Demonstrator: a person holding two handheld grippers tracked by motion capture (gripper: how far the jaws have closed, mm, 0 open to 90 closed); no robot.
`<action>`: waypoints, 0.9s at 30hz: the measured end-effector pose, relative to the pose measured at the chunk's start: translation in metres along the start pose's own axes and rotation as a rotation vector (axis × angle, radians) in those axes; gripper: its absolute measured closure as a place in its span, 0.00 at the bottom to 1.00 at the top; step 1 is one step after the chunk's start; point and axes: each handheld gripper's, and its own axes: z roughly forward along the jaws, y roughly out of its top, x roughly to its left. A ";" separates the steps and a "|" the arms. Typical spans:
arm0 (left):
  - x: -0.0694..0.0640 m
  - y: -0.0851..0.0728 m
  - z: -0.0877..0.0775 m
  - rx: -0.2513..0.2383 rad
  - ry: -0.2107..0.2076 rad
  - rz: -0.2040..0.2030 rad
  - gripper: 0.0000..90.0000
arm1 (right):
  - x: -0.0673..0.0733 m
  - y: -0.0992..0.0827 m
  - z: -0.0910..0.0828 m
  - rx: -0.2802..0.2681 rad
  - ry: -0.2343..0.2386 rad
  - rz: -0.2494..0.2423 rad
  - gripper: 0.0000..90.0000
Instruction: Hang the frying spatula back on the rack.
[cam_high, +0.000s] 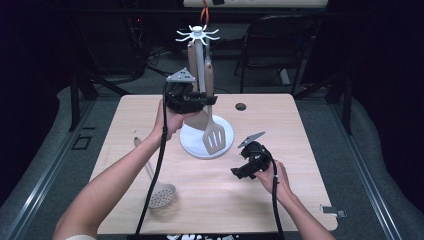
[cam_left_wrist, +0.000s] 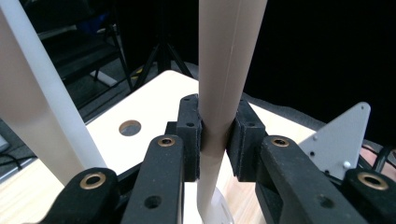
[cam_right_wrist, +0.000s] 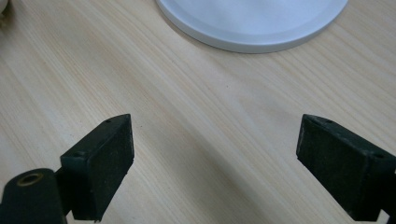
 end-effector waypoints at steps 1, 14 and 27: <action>0.000 0.002 0.000 0.000 0.002 0.003 0.85 | 0.000 0.000 0.000 0.001 0.001 0.000 0.12; 0.005 0.018 0.001 -0.011 0.016 0.012 0.85 | 0.000 0.000 0.001 0.008 0.003 -0.012 0.13; 0.021 0.031 0.003 -0.015 0.027 -0.036 0.85 | 0.000 0.000 0.004 0.023 0.017 -0.022 0.13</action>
